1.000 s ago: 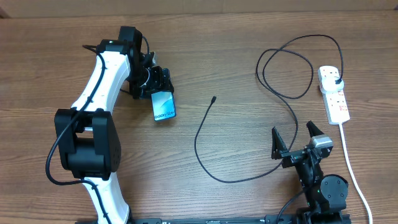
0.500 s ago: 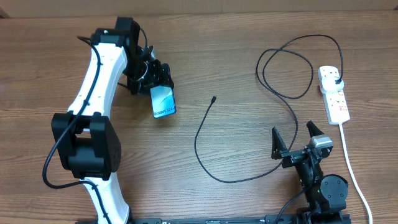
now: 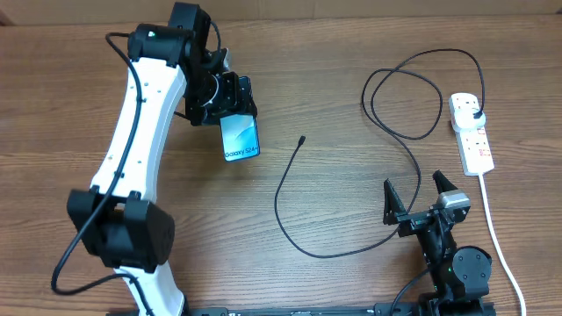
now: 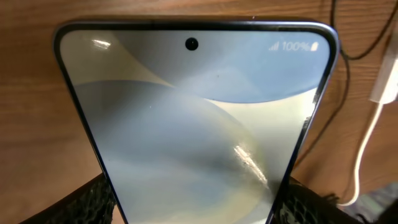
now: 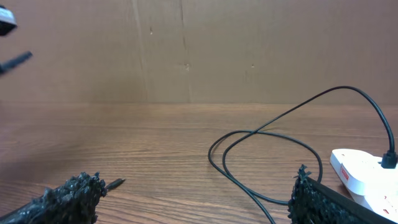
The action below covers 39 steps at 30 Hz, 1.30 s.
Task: Plug charger to phone and switch on socket
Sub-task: 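Lift the smartphone with the left gripper and tilt it upright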
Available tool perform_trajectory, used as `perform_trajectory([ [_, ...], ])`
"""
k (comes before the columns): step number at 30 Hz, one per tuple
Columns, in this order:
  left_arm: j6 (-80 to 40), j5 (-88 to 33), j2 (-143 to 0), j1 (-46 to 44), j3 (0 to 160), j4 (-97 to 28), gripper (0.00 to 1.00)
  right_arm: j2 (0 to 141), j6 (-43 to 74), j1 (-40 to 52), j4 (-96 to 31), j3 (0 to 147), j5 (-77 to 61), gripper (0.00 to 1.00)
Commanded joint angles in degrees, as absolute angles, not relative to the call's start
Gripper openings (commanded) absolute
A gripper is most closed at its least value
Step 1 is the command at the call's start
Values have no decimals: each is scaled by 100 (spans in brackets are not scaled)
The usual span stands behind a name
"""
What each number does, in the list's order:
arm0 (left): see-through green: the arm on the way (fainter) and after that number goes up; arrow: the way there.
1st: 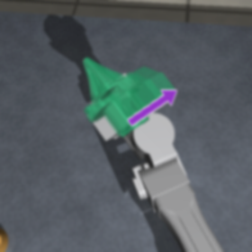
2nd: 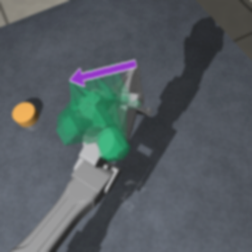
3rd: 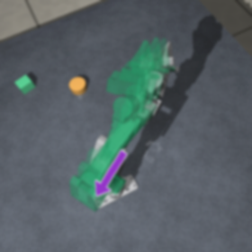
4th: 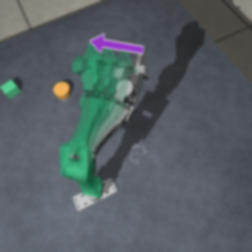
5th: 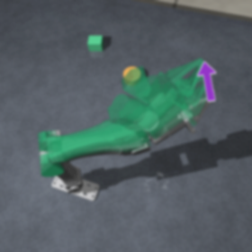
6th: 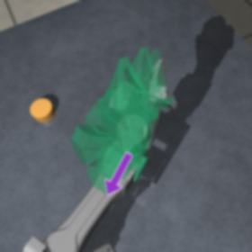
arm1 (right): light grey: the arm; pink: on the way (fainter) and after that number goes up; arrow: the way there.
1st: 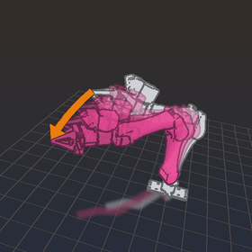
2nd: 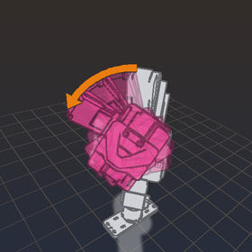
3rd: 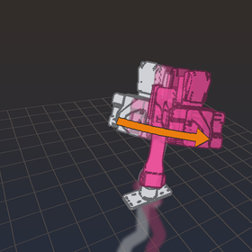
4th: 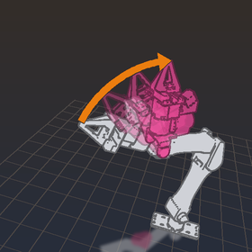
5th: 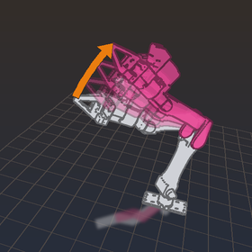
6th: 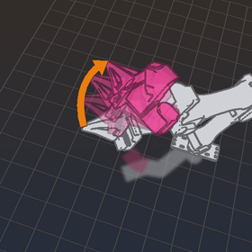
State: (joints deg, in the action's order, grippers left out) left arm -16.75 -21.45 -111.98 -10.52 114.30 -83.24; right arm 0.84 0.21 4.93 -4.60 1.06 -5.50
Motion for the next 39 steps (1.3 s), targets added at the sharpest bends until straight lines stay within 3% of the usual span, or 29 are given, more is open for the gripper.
perform_trajectory([
  [1, -2261, -2257, -10984, -1096, 11607, -8447, 67, 34, 12, 519, -440, 47, -475, 100],
  [9, -3033, -2294, -10984, -1096, 11607, -8460, 68, 34, 12, 519, -440, 47, -475, 100],
  [24, -2829, -2209, -10984, -1092, 11607, -8549, 71, 34, 12, 519, -440, 47, -475, 100],
  [30, -3009, -2257, -10984, -1092, 11607, -8576, 65, 34, 12, 519, -440, 47, -475, 100],
  [39, -4206, -2250, -10984, -1092, 11607, -8637, 61, 34, 12, 519, -440, 47, -475, 100],
])
